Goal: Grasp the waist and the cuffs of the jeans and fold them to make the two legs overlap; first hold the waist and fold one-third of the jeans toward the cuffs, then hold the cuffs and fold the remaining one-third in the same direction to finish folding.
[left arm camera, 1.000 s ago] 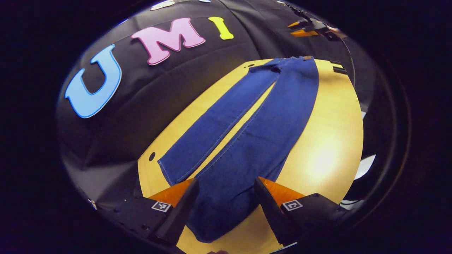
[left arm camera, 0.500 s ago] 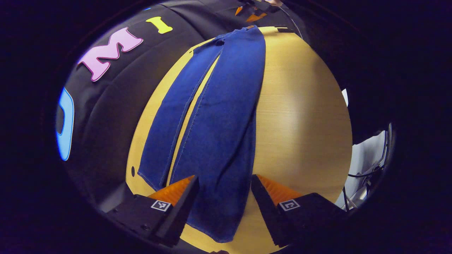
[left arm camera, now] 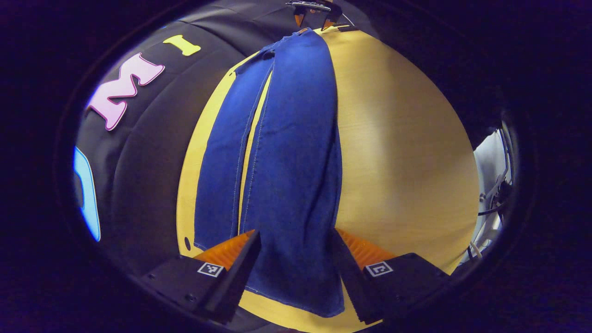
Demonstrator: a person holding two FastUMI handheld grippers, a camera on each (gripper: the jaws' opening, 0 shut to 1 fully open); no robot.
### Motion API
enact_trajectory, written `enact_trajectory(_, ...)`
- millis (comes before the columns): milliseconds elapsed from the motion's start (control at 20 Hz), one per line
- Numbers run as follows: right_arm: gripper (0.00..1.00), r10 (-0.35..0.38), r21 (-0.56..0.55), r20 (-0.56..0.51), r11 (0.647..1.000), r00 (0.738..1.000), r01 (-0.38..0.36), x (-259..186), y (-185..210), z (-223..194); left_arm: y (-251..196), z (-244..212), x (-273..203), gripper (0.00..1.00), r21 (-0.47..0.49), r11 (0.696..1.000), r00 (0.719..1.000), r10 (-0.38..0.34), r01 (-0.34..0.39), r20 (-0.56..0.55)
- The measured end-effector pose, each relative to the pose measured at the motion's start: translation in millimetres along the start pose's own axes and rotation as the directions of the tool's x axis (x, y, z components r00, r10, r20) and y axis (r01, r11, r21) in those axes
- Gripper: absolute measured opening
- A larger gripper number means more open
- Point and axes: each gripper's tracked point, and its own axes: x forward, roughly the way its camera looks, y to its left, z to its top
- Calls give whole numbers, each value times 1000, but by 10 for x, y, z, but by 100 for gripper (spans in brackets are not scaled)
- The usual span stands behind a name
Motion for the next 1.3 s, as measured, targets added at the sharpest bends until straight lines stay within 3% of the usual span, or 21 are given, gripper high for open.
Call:
enact_trajectory(100, 97, -22, -72, -22, 997, 1000, 21, 77, -81, -30, 28, -43, 5, 96, 10, 1000, 1000, -4, 4, -13)
enact_trajectory(400, 85, -64, -165, -36, 985, 997, 57, 277, -191, 69, 145, -39, 107, 95, 81, 996, 999, 38, -37, -14)
enact_trajectory(500, 79, -52, -147, -50, 988, 997, 45, 292, -132, 62, 139, -42, 146, 94, 70, 998, 1000, -2, 3, -19)
enact_trajectory(550, 67, -31, -133, -61, 991, 998, 22, 298, -79, 45, 93, -51, 141, 90, 45, 998, 999, -38, 39, -23)
enact_trajectory(600, 64, -5, -121, -79, 993, 997, -5, 317, -10, 20, 76, -70, 148, 75, 32, 998, 998, -53, 54, -20)
enact_trajectory(700, 35, 10, -107, -101, 994, 995, -21, 304, 17, 19, 22, -65, 185, 45, 57, 996, 997, -68, 69, -19)
enact_trajectory(800, 29, 22, -59, -114, 998, 993, -29, 318, 48, 31, 27, -49, 234, 19, 93, 994, 998, -56, 59, -34)
enact_trajectory(850, 13, 26, -27, -123, 999, 992, -30, 320, 40, 11, 27, -42, 251, 15, 97, 994, 998, -50, 54, -44)
enact_trajectory(1050, 13, 86, 180, -139, 982, 987, -60, 306, 39, 16, 103, -84, 206, 6, -13, 999, 998, -45, 45, -50)
enact_trajectory(1100, 13, 80, 180, -137, 982, 987, -55, 302, 19, 10, 144, -78, 213, 7, -61, 997, 998, -46, 44, -45)
enact_trajectory(1150, 5, 85, 186, -132, 981, 988, -60, 274, 20, 35, 167, -66, 204, 6, -110, 993, 998, -53, 48, -40)
enact_trajectory(1300, 5, 91, 228, -138, 972, 986, -58, 291, 9, 20, 209, 0, 118, 6, -248, 964, 995, -103, 96, -14)
